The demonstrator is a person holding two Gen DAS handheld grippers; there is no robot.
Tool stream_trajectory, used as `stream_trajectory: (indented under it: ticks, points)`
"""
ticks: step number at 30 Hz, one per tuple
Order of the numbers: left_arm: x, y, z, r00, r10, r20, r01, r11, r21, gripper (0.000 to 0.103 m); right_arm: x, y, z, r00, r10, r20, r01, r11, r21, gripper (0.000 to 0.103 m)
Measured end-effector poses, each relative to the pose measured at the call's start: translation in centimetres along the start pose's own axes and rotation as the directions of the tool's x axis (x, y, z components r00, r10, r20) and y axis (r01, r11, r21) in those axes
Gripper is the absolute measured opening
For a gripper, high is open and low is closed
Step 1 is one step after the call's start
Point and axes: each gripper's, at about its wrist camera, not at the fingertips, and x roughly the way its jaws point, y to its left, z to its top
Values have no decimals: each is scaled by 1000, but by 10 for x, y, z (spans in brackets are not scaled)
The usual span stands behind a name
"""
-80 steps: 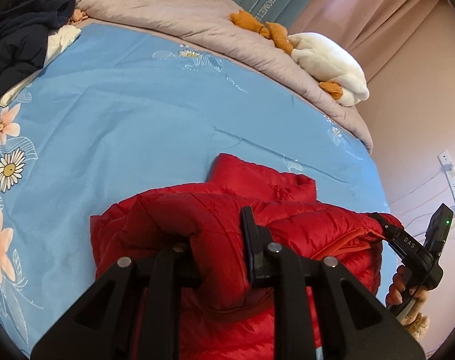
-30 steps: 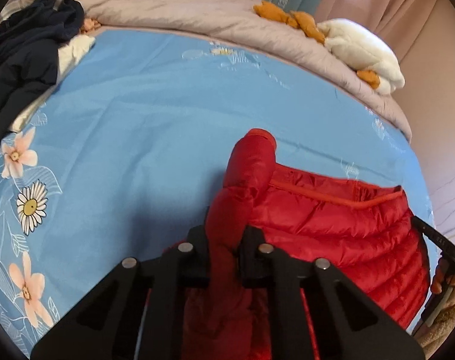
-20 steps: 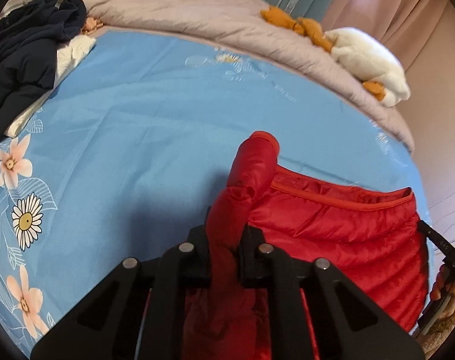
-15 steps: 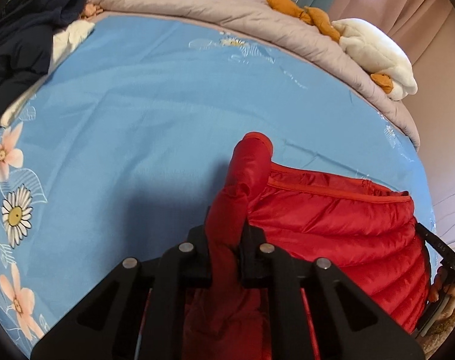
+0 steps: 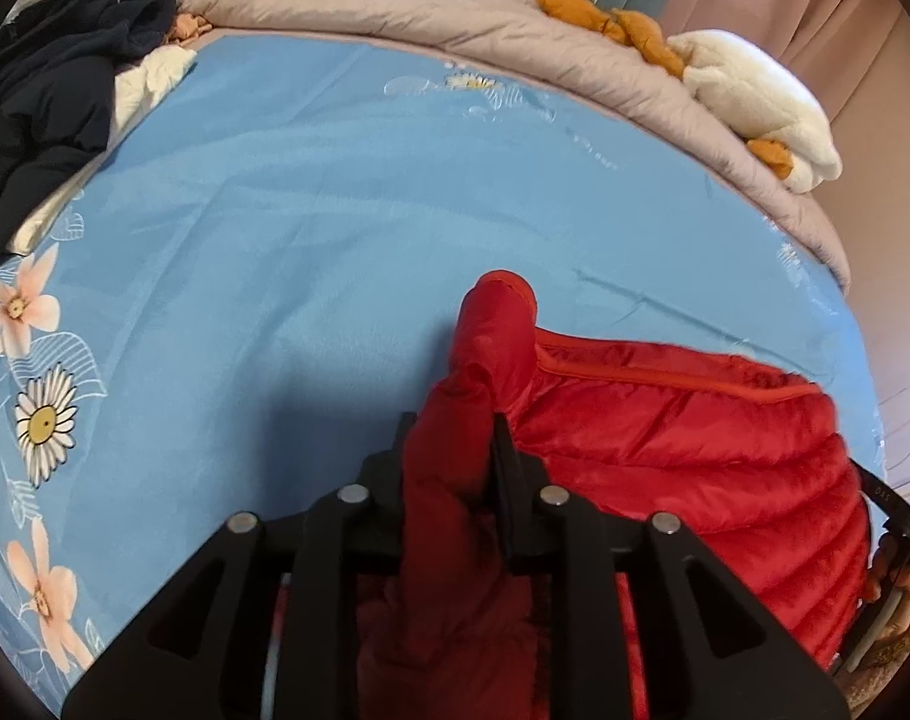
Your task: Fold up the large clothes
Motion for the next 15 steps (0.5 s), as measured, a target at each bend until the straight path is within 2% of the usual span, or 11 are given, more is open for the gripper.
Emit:
stream_trajectory:
  ticks: [1,2,3,4,6,8,10,12,14,15]
  points:
    - [-9,0,0,1000,-15,15,15,1000,-6,28,-5,0,-1,1000,2,9,-2,1000,-2,0]
    - [-16,1,-1,999,-29,27,30,1000,-10,36,-8,1,-1,1000,3,17,-3,1000,-2,0]
    - [-27,3,-2,998,-47,48,48,999,-20,47,-12,0,-1,1000,5,27,-5,1000,-2,0]
    - [-36,3,-3,996,-56,64,58,998,-28,53,-20,-2,-2,999,6,42,-6,1000,1,0]
    - [-54,5,-6,993,-67,93,71,997,-41,74,-28,-2,1,998,13,59,-13,1000,7,0]
    - [-76,9,-12,988,-82,134,89,995,-47,81,-44,-5,-1,996,20,85,-21,1000,9,0]
    - [-92,10,-17,982,-96,162,105,993,-47,92,-60,-7,-4,993,42,107,-43,999,7,1]
    - [-106,13,-28,977,-108,184,119,992,-49,102,-73,-11,-8,991,60,121,-62,998,12,16]
    - [-116,15,-41,974,-124,188,134,990,-42,103,-86,-19,-17,983,102,151,-108,994,30,79]
    - [-118,16,-47,974,-135,182,144,989,-39,103,-90,-21,-20,978,122,168,-130,991,38,86]
